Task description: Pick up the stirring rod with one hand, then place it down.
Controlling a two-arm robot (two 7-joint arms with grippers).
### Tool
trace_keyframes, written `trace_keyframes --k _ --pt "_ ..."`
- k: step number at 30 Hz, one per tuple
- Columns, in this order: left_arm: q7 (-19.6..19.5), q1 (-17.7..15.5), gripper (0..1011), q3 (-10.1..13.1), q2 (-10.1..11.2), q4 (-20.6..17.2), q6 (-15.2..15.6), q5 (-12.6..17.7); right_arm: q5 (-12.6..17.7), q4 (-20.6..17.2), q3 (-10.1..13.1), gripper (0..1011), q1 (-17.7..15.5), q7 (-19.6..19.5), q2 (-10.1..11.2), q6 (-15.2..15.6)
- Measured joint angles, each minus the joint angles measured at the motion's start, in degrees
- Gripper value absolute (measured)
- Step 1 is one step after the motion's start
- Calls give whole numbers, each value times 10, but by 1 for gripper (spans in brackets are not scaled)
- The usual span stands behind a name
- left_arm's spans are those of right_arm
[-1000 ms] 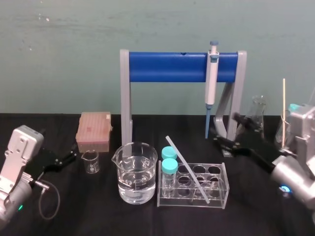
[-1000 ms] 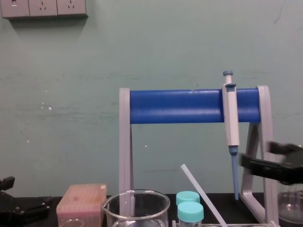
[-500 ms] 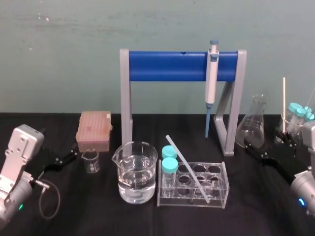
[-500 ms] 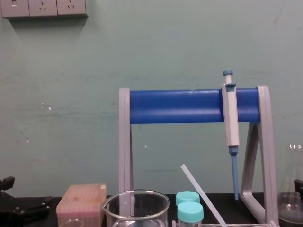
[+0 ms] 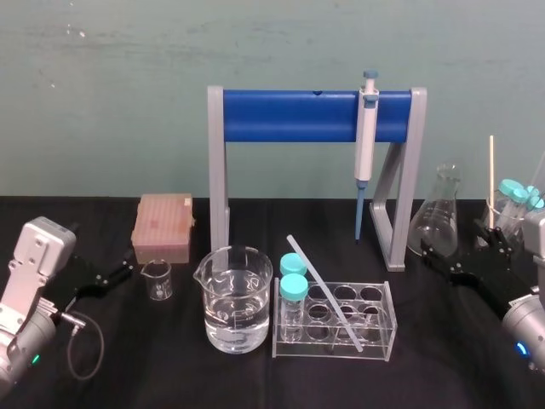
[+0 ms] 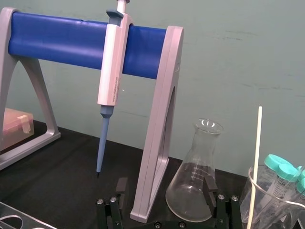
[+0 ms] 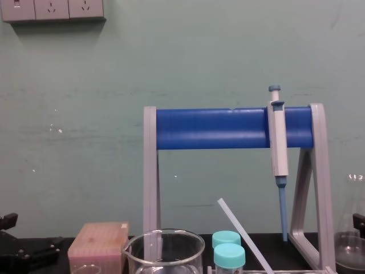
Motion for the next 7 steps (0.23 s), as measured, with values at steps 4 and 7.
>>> trace_keyframes --k 4,7 --pt "0 0 1000 0 0 0 0 0 1 0 0 1003 0 1 0 -1" --pt "0 0 1000 0 0 0 0 0 1 0 0 1003 0 2 0 -1"
